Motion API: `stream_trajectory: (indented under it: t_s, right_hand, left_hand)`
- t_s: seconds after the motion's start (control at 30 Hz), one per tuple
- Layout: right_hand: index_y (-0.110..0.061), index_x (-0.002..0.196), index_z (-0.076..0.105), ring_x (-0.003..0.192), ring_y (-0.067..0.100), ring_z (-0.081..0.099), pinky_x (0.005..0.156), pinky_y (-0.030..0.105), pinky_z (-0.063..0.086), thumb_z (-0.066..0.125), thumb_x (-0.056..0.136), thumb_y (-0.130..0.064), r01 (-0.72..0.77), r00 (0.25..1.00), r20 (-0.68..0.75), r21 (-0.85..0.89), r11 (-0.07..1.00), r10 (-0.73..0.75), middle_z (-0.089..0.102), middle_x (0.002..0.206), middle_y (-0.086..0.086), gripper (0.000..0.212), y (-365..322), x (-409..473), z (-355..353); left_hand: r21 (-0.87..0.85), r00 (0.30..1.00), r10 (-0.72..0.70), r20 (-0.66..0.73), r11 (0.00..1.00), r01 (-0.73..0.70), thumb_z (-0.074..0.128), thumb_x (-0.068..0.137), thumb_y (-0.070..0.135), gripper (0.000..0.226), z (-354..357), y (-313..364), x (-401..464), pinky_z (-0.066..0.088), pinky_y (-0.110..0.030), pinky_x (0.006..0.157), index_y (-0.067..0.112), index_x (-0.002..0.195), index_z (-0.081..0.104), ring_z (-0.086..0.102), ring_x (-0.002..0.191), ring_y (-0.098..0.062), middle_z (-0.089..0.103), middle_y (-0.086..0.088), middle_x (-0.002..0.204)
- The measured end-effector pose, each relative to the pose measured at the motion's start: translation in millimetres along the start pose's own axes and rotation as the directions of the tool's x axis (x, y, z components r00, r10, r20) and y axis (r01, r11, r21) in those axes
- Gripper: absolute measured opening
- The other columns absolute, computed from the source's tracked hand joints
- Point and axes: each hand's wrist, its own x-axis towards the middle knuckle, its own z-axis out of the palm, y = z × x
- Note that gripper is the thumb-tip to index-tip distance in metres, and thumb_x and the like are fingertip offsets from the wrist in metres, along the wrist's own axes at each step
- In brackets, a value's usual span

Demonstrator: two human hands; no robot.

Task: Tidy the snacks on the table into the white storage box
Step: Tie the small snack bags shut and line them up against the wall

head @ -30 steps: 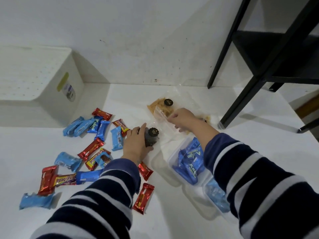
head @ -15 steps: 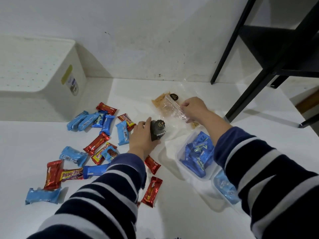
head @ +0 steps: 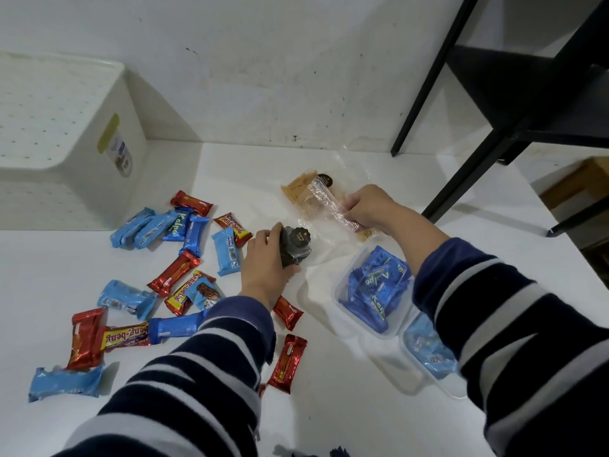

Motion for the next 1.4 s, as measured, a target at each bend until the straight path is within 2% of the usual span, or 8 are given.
stream_trajectory:
  t_s: [0.2, 0.33, 0.43, 0.8, 0.93, 1.03, 1.23, 1.4]
  right_hand:
    - [-0.005, 0.111, 0.068, 0.092, 0.028, 0.064, 0.086, 0.042, 0.057, 0.051, 0.089, 0.001, 0.036, 0.999, -0.035, -0.050, 0.998, -0.038, 0.062, 0.102, 0.009, 0.028, 1, -2, 10]
    - [-0.011, 0.109, 0.070, 0.077, 0.022, 0.055, 0.064, 0.030, 0.049, 0.048, 0.087, 0.003, 0.066, 0.998, -0.004, -0.079, 0.995, -0.066, 0.055, 0.075, -0.002, 0.034, -1, -3, 6]
    - [-0.011, 0.111, 0.069, 0.083, 0.022, 0.055, 0.069, 0.030, 0.047, 0.051, 0.084, 0.008, 0.054, 0.998, 0.034, -0.101, 0.993, -0.051, 0.054, 0.073, -0.003, 0.037, 0, -5, 3]
    - [-0.010, 0.106, 0.068, 0.080, 0.019, 0.053, 0.056, 0.023, 0.040, 0.050, 0.086, -0.003, 0.132, 0.991, -0.014, -0.090, 0.987, -0.134, 0.057, 0.082, 0.000, 0.028, 5, -2, 14]
    - [-0.003, 0.081, 0.070, 0.068, 0.018, 0.048, 0.062, 0.028, 0.043, 0.056, 0.088, -0.014, 0.155, 0.986, -0.057, -0.069, 0.986, -0.159, 0.053, 0.070, 0.003, 0.019, -1, 3, 14]
    - [-0.016, 0.058, 0.045, 0.057, 0.017, 0.040, 0.053, 0.025, 0.036, 0.052, 0.092, -0.017, 0.127, 0.988, -0.069, -0.117, 0.985, -0.136, 0.041, 0.058, -0.001, 0.035, -1, 6, 19]
    - [0.000, 0.097, 0.066, 0.080, 0.020, 0.053, 0.073, 0.032, 0.045, 0.053, 0.092, -0.017, 0.127, 0.989, -0.068, -0.068, 0.990, -0.131, 0.059, 0.080, 0.006, 0.022, -5, 7, 21]
    - [-0.012, 0.079, 0.063, 0.070, 0.017, 0.051, 0.054, 0.022, 0.038, 0.058, 0.093, -0.021, 0.183, 0.980, -0.063, -0.059, 0.981, -0.186, 0.051, 0.066, -0.006, 0.018, -15, 10, 23]
  left_hand:
    - [-0.025, 1.000, 0.004, -0.024, 1.000, -0.004, 0.074, 0.078, 0.034, 0.086, 2, -2, -3, 0.039, -0.040, 0.103, 0.022, 0.146, 0.023, 0.039, 0.126, -0.025, 0.040, -0.006, 0.138]
    - [-0.034, 1.000, -0.007, -0.024, 0.999, 0.007, 0.074, 0.078, 0.032, 0.085, 2, -3, -3, 0.038, -0.040, 0.105, 0.022, 0.145, 0.024, 0.038, 0.127, -0.025, 0.041, -0.006, 0.138]
    - [-0.029, 1.000, 0.002, -0.024, 1.000, -0.002, 0.075, 0.077, 0.031, 0.085, 3, -3, -2, 0.039, -0.040, 0.104, 0.022, 0.145, 0.025, 0.039, 0.126, -0.025, 0.041, -0.006, 0.137]
    - [-0.013, 0.999, -0.016, -0.030, 1.000, 0.015, 0.073, 0.079, 0.032, 0.083, 4, -1, -2, 0.036, -0.039, 0.107, 0.023, 0.145, 0.024, 0.038, 0.128, -0.025, 0.040, -0.005, 0.139]
    - [-0.014, 0.999, -0.007, -0.043, 1.000, 0.006, 0.073, 0.079, 0.032, 0.083, 5, -2, -3, 0.035, -0.038, 0.108, 0.023, 0.145, 0.024, 0.038, 0.128, -0.024, 0.040, -0.005, 0.140]
    - [-0.013, 0.999, 0.008, -0.047, 1.000, -0.009, 0.074, 0.079, 0.033, 0.083, 5, -3, -3, 0.035, -0.038, 0.108, 0.023, 0.145, 0.025, 0.038, 0.128, -0.023, 0.041, -0.005, 0.139]
    - [-0.023, 0.999, 0.018, -0.048, 1.000, -0.019, 0.073, 0.079, 0.034, 0.083, 4, -6, -4, 0.036, -0.038, 0.107, 0.024, 0.145, 0.025, 0.038, 0.127, -0.023, 0.041, -0.004, 0.138]
    - [-0.032, 0.999, 0.002, -0.037, 0.999, -0.003, 0.067, 0.076, 0.055, 0.084, -1, -4, -6, 0.040, -0.039, 0.104, 0.026, 0.144, 0.027, 0.039, 0.127, -0.022, 0.042, -0.002, 0.137]
